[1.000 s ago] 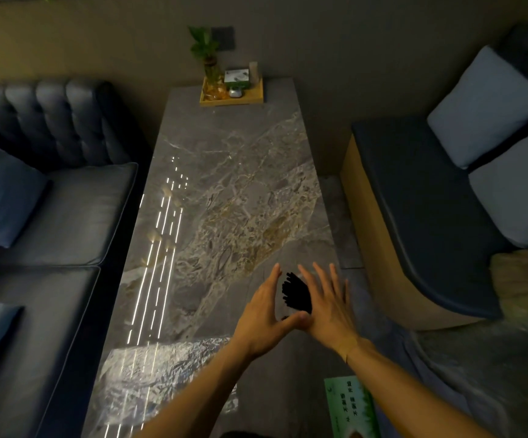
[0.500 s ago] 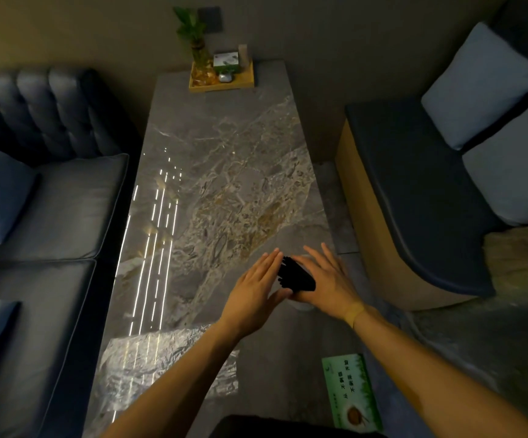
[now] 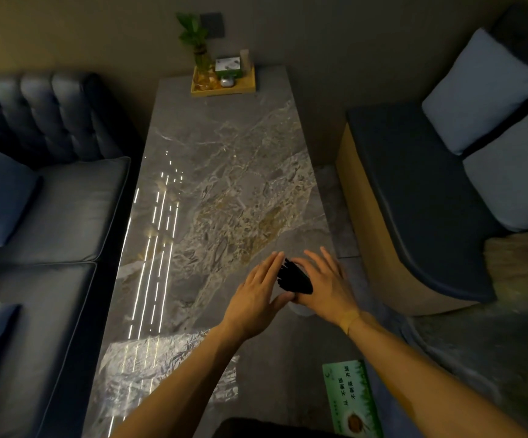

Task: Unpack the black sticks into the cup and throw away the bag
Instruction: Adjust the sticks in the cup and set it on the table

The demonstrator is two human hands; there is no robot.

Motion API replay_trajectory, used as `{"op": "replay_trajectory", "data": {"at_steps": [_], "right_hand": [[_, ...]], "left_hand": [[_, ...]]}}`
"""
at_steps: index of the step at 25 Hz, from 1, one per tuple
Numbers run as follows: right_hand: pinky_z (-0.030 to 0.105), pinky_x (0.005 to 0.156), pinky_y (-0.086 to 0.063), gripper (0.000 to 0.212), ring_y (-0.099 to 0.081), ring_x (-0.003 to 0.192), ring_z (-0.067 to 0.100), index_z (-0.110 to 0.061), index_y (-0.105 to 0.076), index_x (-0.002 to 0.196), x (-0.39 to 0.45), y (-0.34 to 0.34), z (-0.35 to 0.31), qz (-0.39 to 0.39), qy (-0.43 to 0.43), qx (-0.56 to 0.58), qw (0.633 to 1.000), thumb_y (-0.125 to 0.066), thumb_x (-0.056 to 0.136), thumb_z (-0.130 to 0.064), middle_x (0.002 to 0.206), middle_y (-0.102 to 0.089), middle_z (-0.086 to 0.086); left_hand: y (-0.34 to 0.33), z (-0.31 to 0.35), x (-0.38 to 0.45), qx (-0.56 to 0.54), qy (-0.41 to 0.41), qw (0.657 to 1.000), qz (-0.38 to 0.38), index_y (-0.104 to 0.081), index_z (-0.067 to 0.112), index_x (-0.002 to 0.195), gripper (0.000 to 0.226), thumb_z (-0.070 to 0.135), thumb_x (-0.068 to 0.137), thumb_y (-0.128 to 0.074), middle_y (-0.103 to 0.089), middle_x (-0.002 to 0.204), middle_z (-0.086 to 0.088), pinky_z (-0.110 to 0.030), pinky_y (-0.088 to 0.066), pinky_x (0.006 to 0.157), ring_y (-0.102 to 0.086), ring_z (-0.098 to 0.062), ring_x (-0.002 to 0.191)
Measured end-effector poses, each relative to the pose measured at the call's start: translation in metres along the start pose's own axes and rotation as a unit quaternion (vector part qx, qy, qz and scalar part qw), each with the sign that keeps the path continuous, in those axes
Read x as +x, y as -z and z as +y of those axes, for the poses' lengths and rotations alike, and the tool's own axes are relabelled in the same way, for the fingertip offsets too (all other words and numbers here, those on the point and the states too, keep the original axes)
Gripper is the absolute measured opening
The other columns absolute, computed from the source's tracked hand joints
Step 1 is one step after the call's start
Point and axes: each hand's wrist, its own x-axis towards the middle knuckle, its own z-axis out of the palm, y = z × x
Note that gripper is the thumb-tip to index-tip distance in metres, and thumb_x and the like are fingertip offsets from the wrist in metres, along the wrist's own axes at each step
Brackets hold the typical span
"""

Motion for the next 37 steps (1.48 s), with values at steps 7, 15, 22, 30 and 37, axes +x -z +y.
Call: {"op": "replay_trajectory", "data": {"at_steps": [7, 15, 22, 30, 37], "right_hand": [[0.047, 0.119, -0.012, 0.095, 0.006, 0.15, 0.021, -0.037, -0.022, 0.148, -0.02, 0.005, 0.009, 0.001, -0.018, 0.058, 0.998, -0.064, 0.07, -0.07, 0.162, -0.013, -0.006], [0.038, 0.117, -0.025, 0.067, -0.017, 0.148, 0.021, -0.022, -0.045, 0.14, -0.093, 0.002, 0.051, 0.058, -0.058, 0.036, 0.996, -0.06, 0.084, -0.055, 0.155, -0.033, 0.002], [0.025, 0.097, -0.039, 0.045, -0.054, 0.118, 0.012, -0.028, -0.06, 0.124, -0.123, -0.004, 0.061, -0.099, 0.026, -0.074, 0.992, -0.048, 0.09, -0.056, 0.125, -0.063, -0.006], [0.037, 0.099, -0.041, 0.046, -0.051, 0.122, 0.019, -0.028, -0.054, 0.129, -0.111, -0.02, 0.029, -0.211, 0.084, -0.159, 0.961, -0.044, 0.092, -0.053, 0.132, -0.059, -0.002], [0.036, 0.097, -0.042, 0.043, -0.053, 0.121, 0.019, -0.029, -0.054, 0.128, -0.089, -0.049, -0.023, -0.215, 0.122, -0.195, 0.949, -0.044, 0.093, -0.052, 0.13, -0.06, -0.002]], "left_hand": [[-0.015, -0.008, -0.018, -0.076, 0.081, 0.993, 0.039, 0.007, 0.053, 0.146, 0.082, 0.081, 0.082, -0.036, -0.015, 0.162, 0.011, -0.033, -0.031, 0.112, -0.024, -0.01, 0.145], [-0.04, -0.023, -0.072, -0.063, 0.139, 0.988, 0.011, -0.042, 0.04, 0.137, 0.077, 0.085, 0.077, -0.025, -0.046, 0.144, 0.006, -0.029, -0.042, 0.102, -0.047, -0.012, 0.129], [-0.051, -0.022, -0.123, 0.011, 0.135, 0.99, -0.043, -0.05, 0.041, 0.13, 0.054, 0.068, 0.084, -0.046, -0.047, 0.14, 0.011, -0.024, -0.042, 0.099, -0.047, -0.007, 0.124], [-0.034, -0.044, -0.185, 0.063, 0.201, 0.975, -0.075, -0.052, 0.034, 0.133, 0.053, 0.059, 0.087, -0.053, -0.052, 0.139, 0.006, -0.031, -0.045, 0.097, -0.052, -0.015, 0.122], [0.008, -0.112, -0.226, 0.08, 0.236, 0.966, -0.071, -0.054, 0.033, 0.132, 0.053, 0.052, 0.083, -0.061, -0.053, 0.137, 0.007, -0.029, -0.044, 0.098, -0.052, -0.014, 0.123]]}}
